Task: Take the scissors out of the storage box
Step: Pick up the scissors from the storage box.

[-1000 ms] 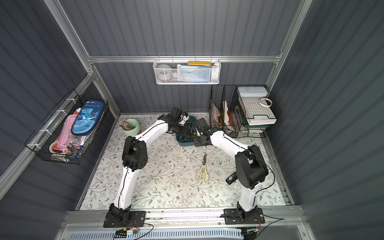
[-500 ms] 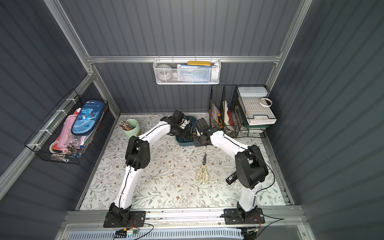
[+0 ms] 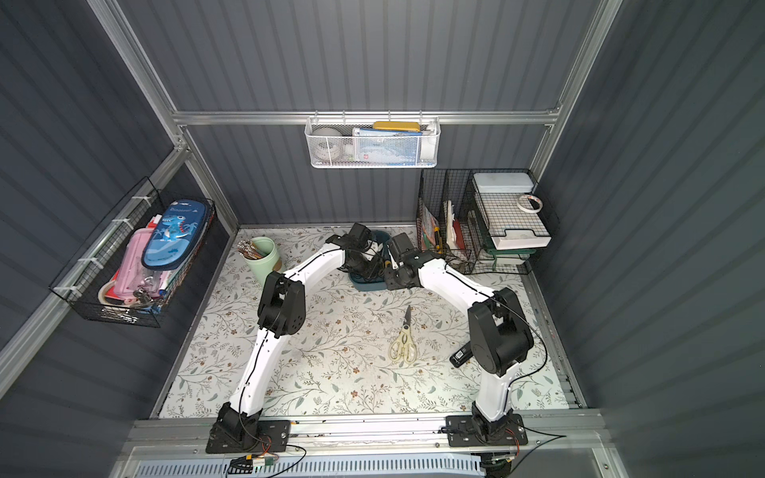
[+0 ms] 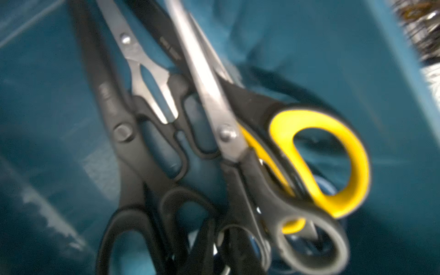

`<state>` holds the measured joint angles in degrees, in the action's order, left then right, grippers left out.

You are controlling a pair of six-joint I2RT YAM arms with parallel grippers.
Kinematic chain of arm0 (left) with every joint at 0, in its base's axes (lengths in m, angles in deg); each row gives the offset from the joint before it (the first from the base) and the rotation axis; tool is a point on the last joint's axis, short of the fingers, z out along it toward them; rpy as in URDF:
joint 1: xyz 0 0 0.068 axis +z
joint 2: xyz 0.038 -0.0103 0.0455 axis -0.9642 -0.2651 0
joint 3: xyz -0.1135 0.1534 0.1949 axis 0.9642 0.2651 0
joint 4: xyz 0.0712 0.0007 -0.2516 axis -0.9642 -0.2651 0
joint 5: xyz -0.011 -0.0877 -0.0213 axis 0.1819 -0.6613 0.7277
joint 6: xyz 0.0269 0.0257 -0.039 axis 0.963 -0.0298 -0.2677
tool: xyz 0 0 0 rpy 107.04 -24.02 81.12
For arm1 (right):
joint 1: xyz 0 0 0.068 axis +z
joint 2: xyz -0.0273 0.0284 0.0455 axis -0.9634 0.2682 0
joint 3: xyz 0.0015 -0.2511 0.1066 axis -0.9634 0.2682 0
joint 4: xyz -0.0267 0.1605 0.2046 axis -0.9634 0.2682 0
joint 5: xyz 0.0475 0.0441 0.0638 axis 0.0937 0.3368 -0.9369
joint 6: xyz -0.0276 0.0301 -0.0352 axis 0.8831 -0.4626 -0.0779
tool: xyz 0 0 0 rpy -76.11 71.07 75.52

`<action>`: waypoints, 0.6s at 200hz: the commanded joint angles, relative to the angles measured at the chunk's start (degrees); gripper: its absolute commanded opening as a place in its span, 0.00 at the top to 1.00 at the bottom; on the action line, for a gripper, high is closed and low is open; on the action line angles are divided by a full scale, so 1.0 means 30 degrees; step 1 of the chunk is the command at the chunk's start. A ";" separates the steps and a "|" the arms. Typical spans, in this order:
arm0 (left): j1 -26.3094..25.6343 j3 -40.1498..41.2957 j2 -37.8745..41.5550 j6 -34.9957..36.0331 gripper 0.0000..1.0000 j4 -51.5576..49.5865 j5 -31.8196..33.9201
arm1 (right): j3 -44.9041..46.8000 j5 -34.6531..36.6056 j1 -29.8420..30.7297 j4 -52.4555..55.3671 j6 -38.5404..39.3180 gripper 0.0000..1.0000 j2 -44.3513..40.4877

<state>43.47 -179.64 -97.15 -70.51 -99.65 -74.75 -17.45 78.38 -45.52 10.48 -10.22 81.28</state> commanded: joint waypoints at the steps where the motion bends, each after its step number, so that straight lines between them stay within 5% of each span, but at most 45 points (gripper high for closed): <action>1: 0.0075 -0.0007 -0.0650 0.0087 0.93 -0.0781 -0.0882 | -0.0474 -0.0047 -0.0035 0.0423 0.0225 0.60 0.0518; 120: 0.0395 0.1665 0.3735 -0.1864 1.00 0.0188 0.1345 | -0.0091 0.0124 -0.0020 0.0504 -0.0038 0.60 -0.0162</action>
<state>44.45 -176.82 -89.66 -74.58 -98.82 -72.24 -17.56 78.42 -45.52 10.98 -9.94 82.17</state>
